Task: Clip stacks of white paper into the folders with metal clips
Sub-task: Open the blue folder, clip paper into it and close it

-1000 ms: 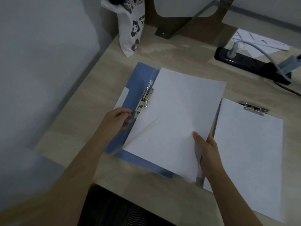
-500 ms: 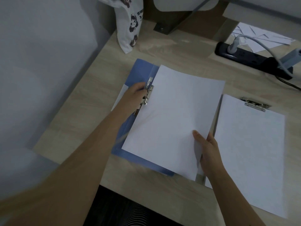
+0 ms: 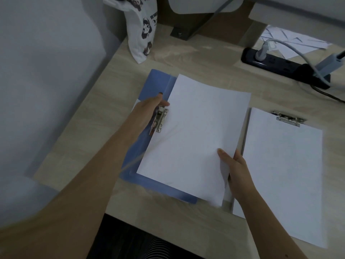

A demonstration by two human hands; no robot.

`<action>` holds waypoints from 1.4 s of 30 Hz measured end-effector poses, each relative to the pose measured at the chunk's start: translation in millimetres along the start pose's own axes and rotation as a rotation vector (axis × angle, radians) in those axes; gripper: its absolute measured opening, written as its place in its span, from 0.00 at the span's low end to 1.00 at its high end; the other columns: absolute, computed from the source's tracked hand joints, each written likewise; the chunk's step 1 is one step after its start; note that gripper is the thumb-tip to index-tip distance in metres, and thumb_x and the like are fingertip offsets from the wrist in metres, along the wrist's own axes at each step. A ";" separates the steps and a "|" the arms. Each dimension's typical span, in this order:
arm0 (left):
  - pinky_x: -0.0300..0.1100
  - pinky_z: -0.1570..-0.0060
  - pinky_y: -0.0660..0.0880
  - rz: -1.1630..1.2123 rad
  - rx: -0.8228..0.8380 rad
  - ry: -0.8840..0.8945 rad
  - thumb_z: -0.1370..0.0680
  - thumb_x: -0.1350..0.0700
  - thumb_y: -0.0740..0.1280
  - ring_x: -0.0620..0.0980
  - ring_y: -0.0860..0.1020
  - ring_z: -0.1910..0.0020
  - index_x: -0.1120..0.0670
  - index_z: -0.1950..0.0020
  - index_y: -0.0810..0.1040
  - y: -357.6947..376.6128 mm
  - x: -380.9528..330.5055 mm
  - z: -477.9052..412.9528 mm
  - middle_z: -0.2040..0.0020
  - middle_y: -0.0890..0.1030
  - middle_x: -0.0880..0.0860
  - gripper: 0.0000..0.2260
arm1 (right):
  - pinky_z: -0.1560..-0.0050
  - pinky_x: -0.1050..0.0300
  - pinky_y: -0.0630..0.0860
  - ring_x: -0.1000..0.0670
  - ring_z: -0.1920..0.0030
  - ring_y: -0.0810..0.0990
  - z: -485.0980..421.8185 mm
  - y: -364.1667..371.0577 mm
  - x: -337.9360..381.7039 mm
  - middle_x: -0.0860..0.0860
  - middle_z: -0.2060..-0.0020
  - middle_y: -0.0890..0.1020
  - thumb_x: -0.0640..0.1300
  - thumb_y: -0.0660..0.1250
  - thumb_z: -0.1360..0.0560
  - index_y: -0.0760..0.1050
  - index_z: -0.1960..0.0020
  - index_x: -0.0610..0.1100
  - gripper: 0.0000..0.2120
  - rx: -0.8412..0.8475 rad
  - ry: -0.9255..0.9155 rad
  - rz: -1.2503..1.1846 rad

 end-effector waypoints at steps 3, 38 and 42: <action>0.39 0.45 0.70 -0.009 -0.031 -0.016 0.21 0.55 0.60 0.44 0.74 0.53 0.55 0.49 0.78 -7.8 14.7 13.4 0.53 0.77 0.50 0.09 | 0.43 0.45 0.76 0.44 0.46 0.79 -0.6 -0.5 -1.3 0.47 0.44 0.80 0.45 0.64 0.24 0.71 0.36 0.47 0.17 -0.010 0.003 0.005; 0.38 0.59 0.80 -0.071 0.249 -0.375 0.27 0.36 0.59 0.45 0.80 0.50 0.52 0.42 0.75 -19.5 41.0 22.2 0.49 0.81 0.50 0.23 | 0.55 0.56 0.79 0.48 0.48 0.81 1.5 -2.3 -2.7 0.50 0.47 0.82 0.42 0.63 0.24 0.72 0.37 0.48 0.16 0.036 -0.010 -0.039; 0.38 0.53 0.80 -0.061 0.214 -0.237 0.22 0.48 0.61 0.46 0.81 0.52 0.54 0.46 0.79 -19.9 44.1 27.2 0.50 0.83 0.51 0.13 | 0.53 0.55 0.79 0.48 0.48 0.81 1.8 -2.6 -2.9 0.50 0.47 0.82 0.42 0.63 0.24 0.72 0.38 0.49 0.14 0.041 -0.005 -0.038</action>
Point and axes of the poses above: each hand's wrist, its own z-axis away from the middle knuckle, its own y-axis out of the palm, x = y × z, the point moved 4 cm from there along -z, towards the middle knuckle
